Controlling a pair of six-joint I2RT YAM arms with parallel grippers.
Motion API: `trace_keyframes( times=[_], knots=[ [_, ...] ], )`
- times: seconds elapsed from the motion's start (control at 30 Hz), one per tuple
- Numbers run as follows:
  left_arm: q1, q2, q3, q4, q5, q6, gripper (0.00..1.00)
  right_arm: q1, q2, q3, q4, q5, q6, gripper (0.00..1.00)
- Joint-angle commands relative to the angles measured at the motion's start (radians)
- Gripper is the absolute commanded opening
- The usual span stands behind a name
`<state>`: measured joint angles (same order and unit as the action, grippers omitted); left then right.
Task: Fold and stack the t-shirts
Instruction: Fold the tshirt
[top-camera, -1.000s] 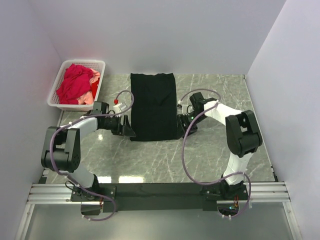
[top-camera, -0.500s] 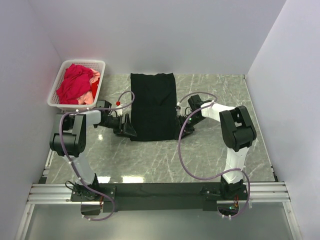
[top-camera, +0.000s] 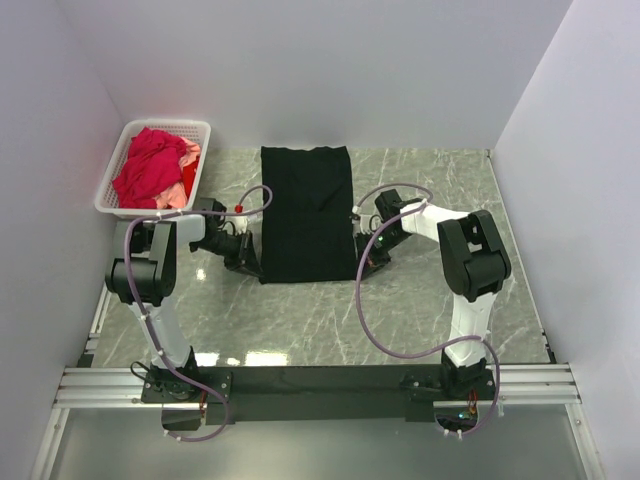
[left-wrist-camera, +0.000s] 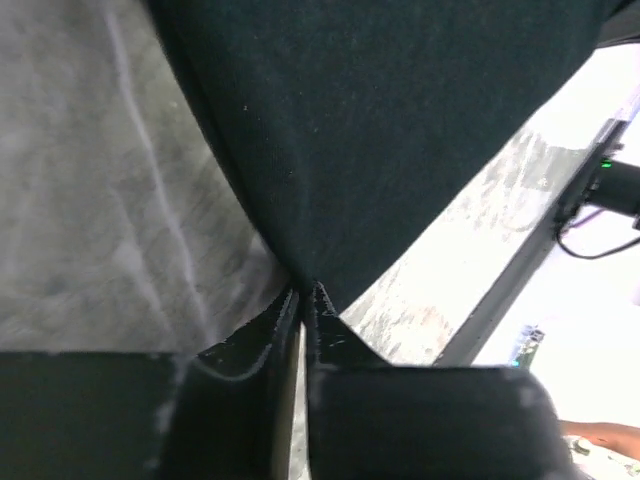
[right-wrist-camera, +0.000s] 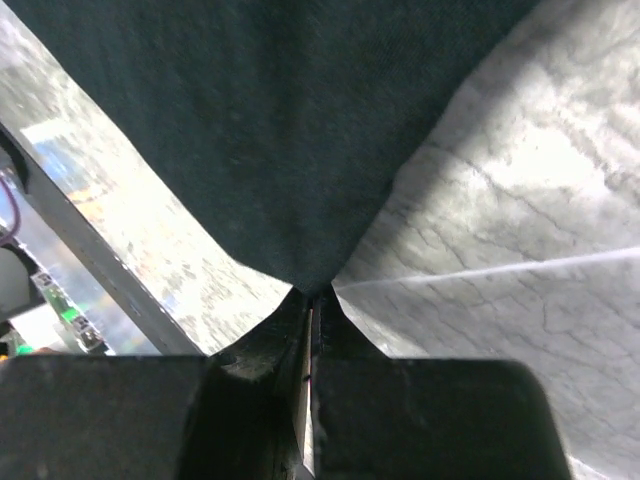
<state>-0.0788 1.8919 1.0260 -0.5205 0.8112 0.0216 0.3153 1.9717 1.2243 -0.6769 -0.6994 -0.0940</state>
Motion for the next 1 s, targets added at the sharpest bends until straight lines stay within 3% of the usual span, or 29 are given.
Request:
trace_keyframes(
  times=[0.0, 0.1, 0.5, 0.73, 0.8, 0.83, 0.87, 0.93, 0.97],
  knots=[
    [-0.001, 0.013, 0.054, -0.088, -0.162, 0.096, 0.06, -0.001, -0.063, 0.030, -0.065, 0.050, -0.062, 0.00],
    [-0.001, 0.016, 0.077, -0.148, -0.210, 0.147, 0.01, -0.001, -0.091, 0.021, -0.095, 0.106, -0.096, 0.00],
    [-0.062, -0.013, 0.085, -0.210, -0.224, 0.219, 0.01, 0.070, -0.119, -0.026, -0.176, 0.083, -0.150, 0.00],
    [-0.065, -0.016, 0.079, -0.337, -0.227, 0.227, 0.02, 0.074, -0.177, -0.092, -0.199, 0.100, -0.144, 0.00],
    [-0.067, -0.024, 0.068, -0.367, -0.215, 0.244, 0.07, 0.076, -0.206, -0.095, -0.217, 0.097, -0.153, 0.00],
    [-0.067, -0.033, 0.062, -0.387, -0.192, 0.267, 0.22, 0.083, -0.214, -0.092, -0.240, 0.103, -0.157, 0.00],
    [-0.064, -0.039, 0.059, -0.409, -0.179, 0.271, 0.28, 0.087, -0.218, -0.091, -0.257, 0.110, -0.173, 0.04],
    [-0.056, -0.074, 0.055, -0.430, -0.147, 0.306, 0.38, 0.088, -0.240, -0.077, -0.292, 0.109, -0.196, 0.25],
    [-0.052, -0.091, 0.054, -0.438, -0.129, 0.317, 0.43, 0.087, -0.256, -0.078, -0.314, 0.121, -0.214, 0.30]
  ],
)
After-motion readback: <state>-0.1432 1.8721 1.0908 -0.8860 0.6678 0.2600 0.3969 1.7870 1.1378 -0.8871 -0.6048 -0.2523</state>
